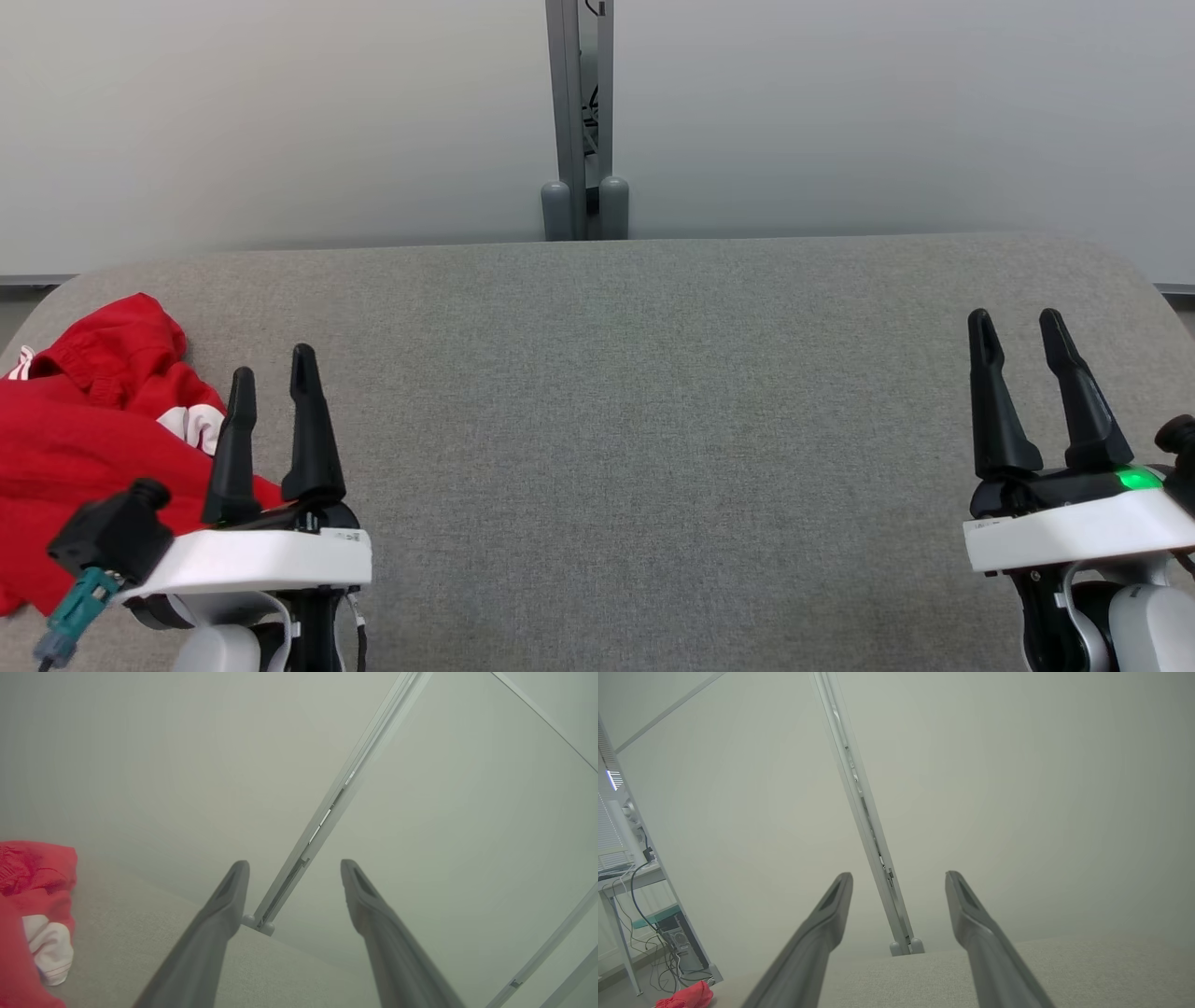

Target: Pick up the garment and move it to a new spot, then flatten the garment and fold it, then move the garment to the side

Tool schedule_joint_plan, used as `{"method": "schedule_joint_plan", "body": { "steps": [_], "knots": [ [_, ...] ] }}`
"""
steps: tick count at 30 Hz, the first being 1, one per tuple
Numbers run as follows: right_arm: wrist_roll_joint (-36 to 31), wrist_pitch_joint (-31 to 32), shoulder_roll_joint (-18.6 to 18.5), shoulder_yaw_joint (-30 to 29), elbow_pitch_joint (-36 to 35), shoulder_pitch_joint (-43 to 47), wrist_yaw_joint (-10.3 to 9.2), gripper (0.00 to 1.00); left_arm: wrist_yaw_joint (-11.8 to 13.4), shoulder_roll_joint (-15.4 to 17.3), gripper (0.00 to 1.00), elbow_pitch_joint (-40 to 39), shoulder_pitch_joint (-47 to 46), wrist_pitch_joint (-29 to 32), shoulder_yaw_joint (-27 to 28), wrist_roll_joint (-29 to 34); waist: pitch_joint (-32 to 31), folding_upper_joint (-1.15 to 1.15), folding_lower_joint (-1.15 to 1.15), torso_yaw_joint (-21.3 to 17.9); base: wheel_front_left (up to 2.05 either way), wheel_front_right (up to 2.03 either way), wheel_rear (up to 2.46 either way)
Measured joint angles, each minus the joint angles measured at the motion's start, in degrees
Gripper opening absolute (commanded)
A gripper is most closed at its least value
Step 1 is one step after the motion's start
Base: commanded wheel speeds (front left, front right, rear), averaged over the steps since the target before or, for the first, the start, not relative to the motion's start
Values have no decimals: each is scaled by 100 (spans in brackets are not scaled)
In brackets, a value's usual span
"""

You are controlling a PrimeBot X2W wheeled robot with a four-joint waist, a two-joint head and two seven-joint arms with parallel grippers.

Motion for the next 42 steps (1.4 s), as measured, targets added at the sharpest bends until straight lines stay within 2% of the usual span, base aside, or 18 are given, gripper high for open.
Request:
{"method": "schedule_joint_plan", "body": {
  "steps": [6, 14, 24, 32, 42],
  "knots": [
    [-264, -109, 0, 87, 191, 7, 0, 100, 283, 3, 100, 166, 30, -56, -391, 904, -21, 0, 0, 7, 0, 0, 0],
    [-433, -260, -5, 268, 668, 27, 4, 100, 504, 3, 100, 521, 64, -114, -725, 1540, -47, 0, 0, 9, 0, 0, 0],
    [-731, -421, -9, 272, 934, 2, 5, 100, 554, 7, 100, 858, 49, -198, -813, 1855, -47, 0, 0, 10, 0, 0, 0],
    [-753, -549, -15, 264, 1410, -41, 5, 100, 476, 9, 100, 1408, 20, -263, -925, 1949, -89, 0, 0, 22, 0, 0, 0],
    [-1093, -699, -20, 415, 1646, -163, 7, 100, 510, 10, 100, 1505, -13, -321, -957, 2303, -112, 0, 0, 19, 0, 0, 0]
  ]
}}
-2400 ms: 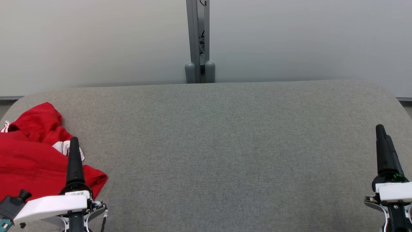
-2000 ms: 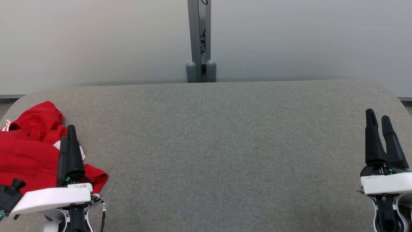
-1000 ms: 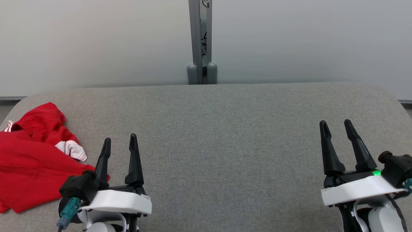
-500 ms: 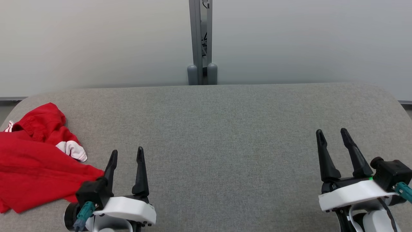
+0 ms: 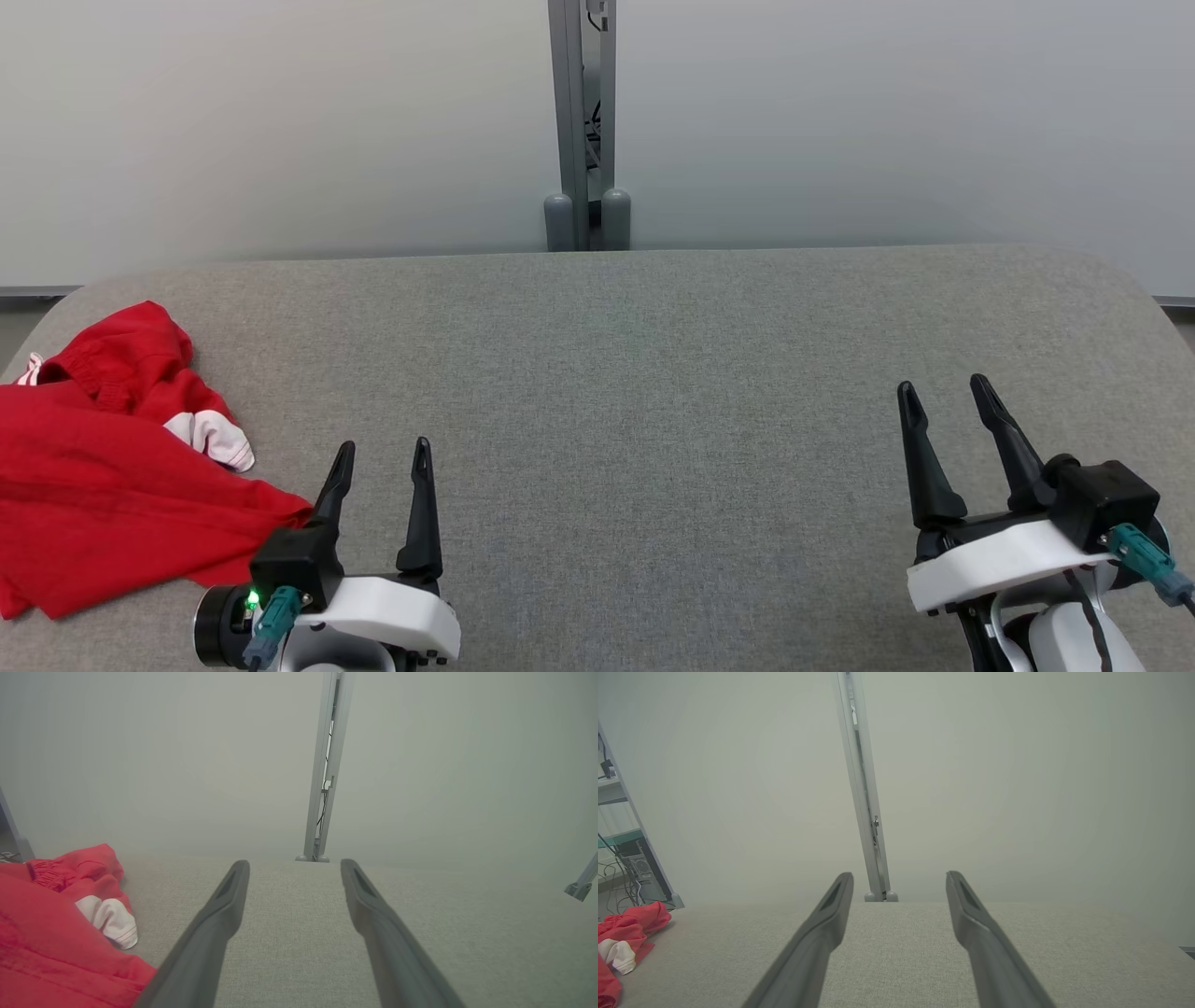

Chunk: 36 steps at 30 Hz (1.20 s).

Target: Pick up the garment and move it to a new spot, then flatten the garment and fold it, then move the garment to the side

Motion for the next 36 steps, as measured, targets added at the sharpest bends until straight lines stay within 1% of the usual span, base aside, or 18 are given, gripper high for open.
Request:
{"method": "schedule_joint_plan", "body": {
  "steps": [11, 27, 30, 36],
  "knots": [
    [-342, -143, -10, 136, 100, -77, 1, 100, 29, 1, 100, 156, -83, -70, -51, 330, -9, 0, 0, -12, 0, 0, 0],
    [-209, -155, -11, 134, 220, -85, 9, 100, 19, 2, 100, 274, -82, -77, -87, 341, -44, 0, 0, -77, 0, 0, 0],
    [-141, -155, -11, 140, 220, -81, 9, 100, -13, 1, 100, 370, -81, -77, -112, 366, -50, 0, 0, -42, 0, 0, 0],
    [-77, -156, -15, 160, 203, -44, 9, 100, -30, 2, 100, 428, -81, -77, -97, 399, -38, 0, 0, 153, 0, 0, 0]
  ]
}}
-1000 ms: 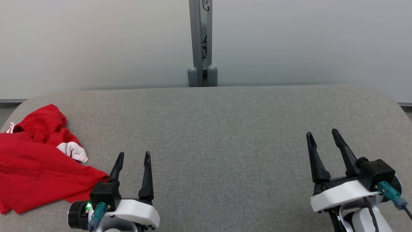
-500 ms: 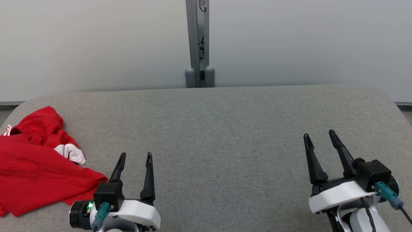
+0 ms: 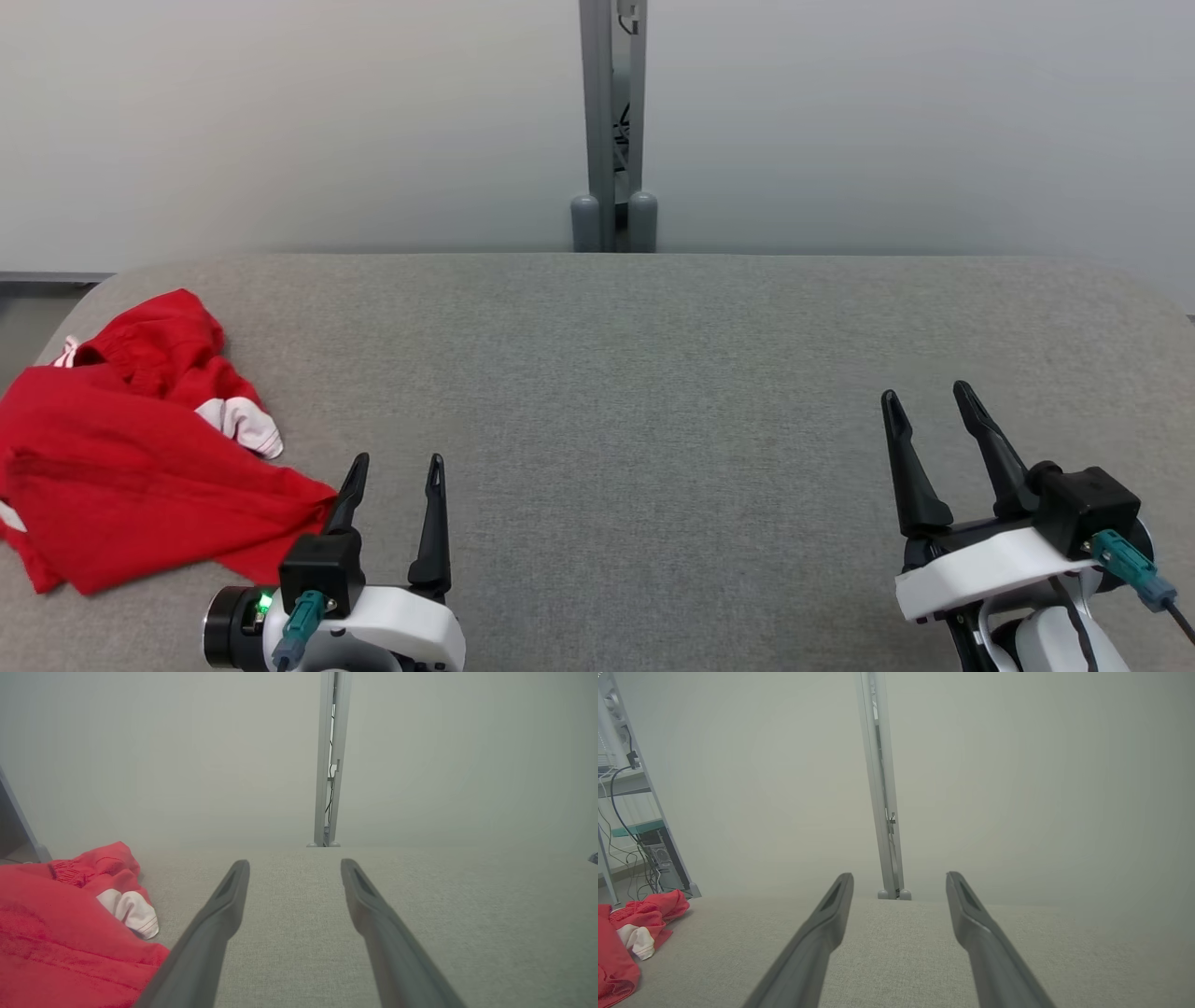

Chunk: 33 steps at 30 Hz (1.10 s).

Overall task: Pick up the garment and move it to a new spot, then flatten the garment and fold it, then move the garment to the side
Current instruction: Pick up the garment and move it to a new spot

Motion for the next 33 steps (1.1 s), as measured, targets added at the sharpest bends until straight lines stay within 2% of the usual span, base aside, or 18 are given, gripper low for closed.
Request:
{"method": "schedule_joint_plan", "body": {
  "steps": [12, 26, 33],
  "knots": [
    [135, 0, -1, 70, -155, 103, 0, 100, -11, 1, 100, -1, 9, -1, 255, 208, 101, 0, 0, 917, 0, 0, 0],
    [268, 0, -7, 424, -277, 206, 0, 100, -109, -2, 100, -93, 172, -9, 677, 428, 2, 0, 0, 2379, 0, 0, 0],
    [337, 0, 2, 809, -103, -54, 0, 100, 1, 0, 100, -347, 344, -9, 953, 403, 98, 0, 0, 2672, 0, 0, 0]
  ]
}}
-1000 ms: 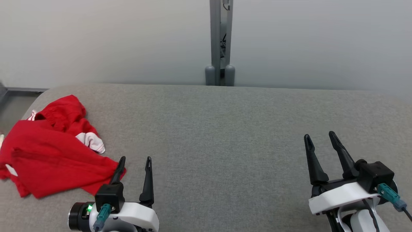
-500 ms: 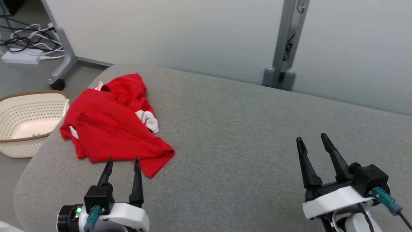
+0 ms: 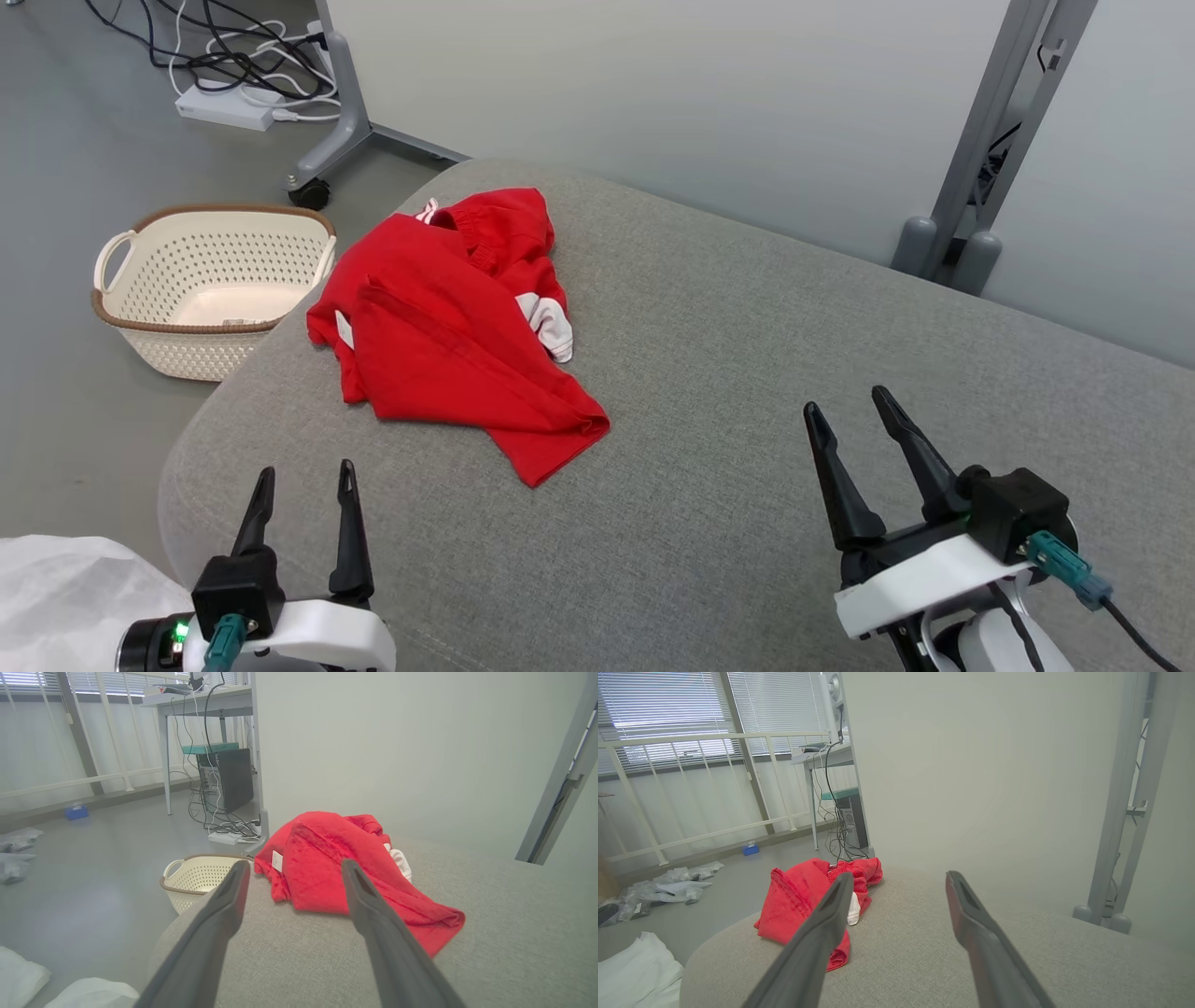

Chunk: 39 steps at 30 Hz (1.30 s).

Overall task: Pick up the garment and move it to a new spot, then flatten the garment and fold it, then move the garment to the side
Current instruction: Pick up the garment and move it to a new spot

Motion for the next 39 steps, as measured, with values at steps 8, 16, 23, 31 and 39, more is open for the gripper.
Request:
{"method": "schedule_joint_plan", "body": {
  "steps": [8, 16, 23, 31, 39],
  "knots": [
    [0, 0, -1, 144, 132, -161, 0, 100, 73, 1, 100, -110, 85, 0, 45, -23, 69, 0, 0, 47, 0, 0, 0],
    [11, 0, -1, 163, 153, -172, 0, 100, 74, 2, 100, -107, 93, 0, 38, -22, 18, 0, 0, 8, 0, 0, 0],
    [-5, 0, -8, -37, -25, -43, 0, 100, -8, 5, 100, -113, 3, 0, 341, 8, 13, 0, 0, 1, 0, 0, 0],
    [-359, 0, -4, -223, -209, 53, 0, 100, -499, 213, 100, 192, -658, -1, 779, 12, 261, 0, 0, 7, 0, 0, 0],
    [-650, 0, -303, -186, -370, -300, 1, 100, -1079, 769, 100, 1414, -2375, 147, 792, 15, 895, 0, 0, -194, 0, 0, 0]
  ]
}}
